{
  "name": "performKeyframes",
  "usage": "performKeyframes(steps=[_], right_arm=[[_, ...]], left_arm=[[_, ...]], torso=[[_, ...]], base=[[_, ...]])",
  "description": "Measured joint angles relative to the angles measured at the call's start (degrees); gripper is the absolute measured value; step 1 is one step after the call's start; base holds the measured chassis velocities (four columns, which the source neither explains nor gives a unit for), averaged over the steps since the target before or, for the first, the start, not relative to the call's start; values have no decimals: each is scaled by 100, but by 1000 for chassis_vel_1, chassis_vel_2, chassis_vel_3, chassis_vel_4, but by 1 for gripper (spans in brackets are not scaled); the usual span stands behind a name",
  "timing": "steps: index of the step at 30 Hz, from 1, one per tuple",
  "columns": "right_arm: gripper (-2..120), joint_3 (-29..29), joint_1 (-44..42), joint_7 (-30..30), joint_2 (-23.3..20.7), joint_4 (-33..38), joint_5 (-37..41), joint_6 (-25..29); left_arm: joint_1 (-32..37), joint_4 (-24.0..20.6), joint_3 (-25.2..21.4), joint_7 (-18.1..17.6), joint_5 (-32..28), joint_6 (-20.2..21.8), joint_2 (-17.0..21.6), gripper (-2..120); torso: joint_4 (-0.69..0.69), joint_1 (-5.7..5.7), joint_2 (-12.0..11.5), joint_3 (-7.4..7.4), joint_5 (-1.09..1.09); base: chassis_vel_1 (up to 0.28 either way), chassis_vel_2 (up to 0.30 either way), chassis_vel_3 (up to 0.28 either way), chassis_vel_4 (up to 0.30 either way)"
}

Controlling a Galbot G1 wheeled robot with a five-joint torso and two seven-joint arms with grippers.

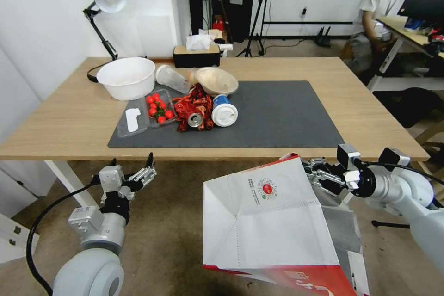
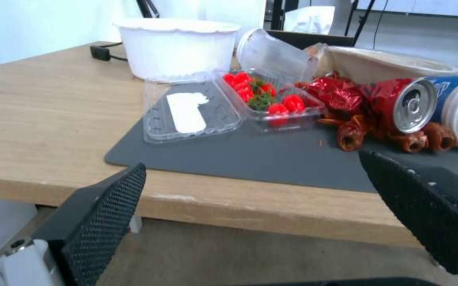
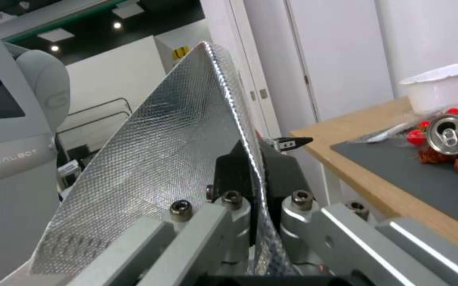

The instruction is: Pick up the food delivery bag from the floor and place it on the table.

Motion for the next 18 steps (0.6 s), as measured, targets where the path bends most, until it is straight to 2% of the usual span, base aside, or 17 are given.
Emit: performKeyframes(steps=[18], right_arm=[[0, -5, 10, 1, 3, -35, 2, 0]], left_arm=[[-22, 26, 6, 4, -22, 13, 15, 100]], torso=[[0, 201, 468, 266, 0]], base=[[0, 0, 0, 0]])
